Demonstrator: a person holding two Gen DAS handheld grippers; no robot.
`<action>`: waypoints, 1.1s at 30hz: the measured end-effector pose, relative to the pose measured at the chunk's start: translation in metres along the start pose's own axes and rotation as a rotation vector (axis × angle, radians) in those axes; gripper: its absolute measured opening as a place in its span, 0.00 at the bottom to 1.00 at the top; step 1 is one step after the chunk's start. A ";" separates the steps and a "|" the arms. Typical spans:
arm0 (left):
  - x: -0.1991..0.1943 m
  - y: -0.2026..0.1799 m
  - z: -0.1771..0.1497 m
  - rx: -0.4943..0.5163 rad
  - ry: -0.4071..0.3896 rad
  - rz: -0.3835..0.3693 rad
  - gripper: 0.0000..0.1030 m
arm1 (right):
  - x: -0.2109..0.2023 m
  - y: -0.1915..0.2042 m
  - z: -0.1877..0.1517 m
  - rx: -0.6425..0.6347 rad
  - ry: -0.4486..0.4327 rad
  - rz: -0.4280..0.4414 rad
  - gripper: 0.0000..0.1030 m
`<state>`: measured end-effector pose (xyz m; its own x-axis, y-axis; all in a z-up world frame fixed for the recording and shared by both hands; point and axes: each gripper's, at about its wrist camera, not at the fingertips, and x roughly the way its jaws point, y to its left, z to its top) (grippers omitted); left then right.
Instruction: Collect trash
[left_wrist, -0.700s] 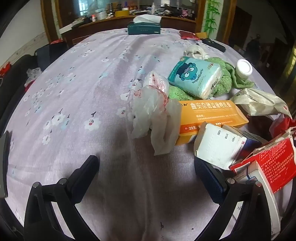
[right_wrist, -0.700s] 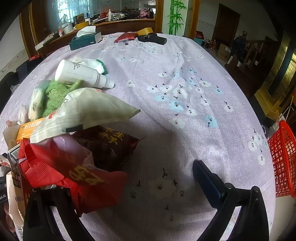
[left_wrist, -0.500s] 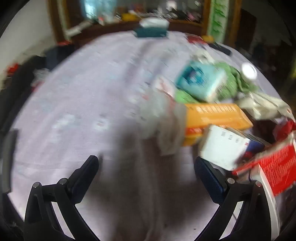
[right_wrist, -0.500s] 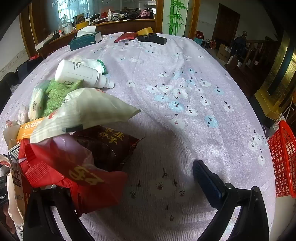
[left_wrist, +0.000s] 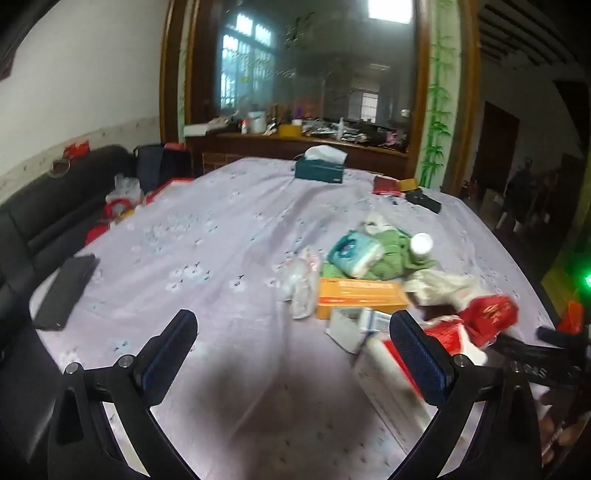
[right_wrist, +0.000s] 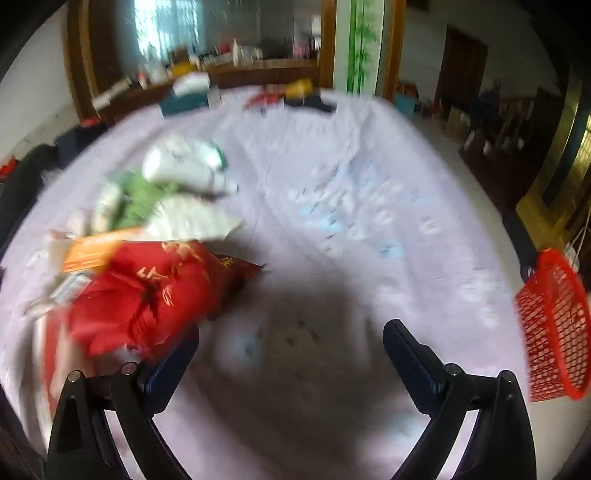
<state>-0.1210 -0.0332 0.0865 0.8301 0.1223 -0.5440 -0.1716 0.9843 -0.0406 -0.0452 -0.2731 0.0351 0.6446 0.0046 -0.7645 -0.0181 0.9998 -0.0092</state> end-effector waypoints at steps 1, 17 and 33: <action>-0.007 -0.005 0.000 0.011 -0.011 -0.006 1.00 | -0.009 -0.002 -0.005 -0.007 -0.028 -0.014 0.99; -0.067 -0.042 -0.019 0.109 -0.079 0.006 1.00 | -0.127 -0.024 -0.081 0.018 -0.308 -0.031 0.99; -0.067 -0.053 -0.015 0.159 -0.109 -0.025 1.00 | -0.140 -0.019 -0.092 0.004 -0.359 -0.025 0.99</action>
<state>-0.1760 -0.0957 0.1123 0.8873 0.1019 -0.4499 -0.0710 0.9938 0.0849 -0.2053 -0.2950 0.0830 0.8721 -0.0142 -0.4891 0.0039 0.9997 -0.0220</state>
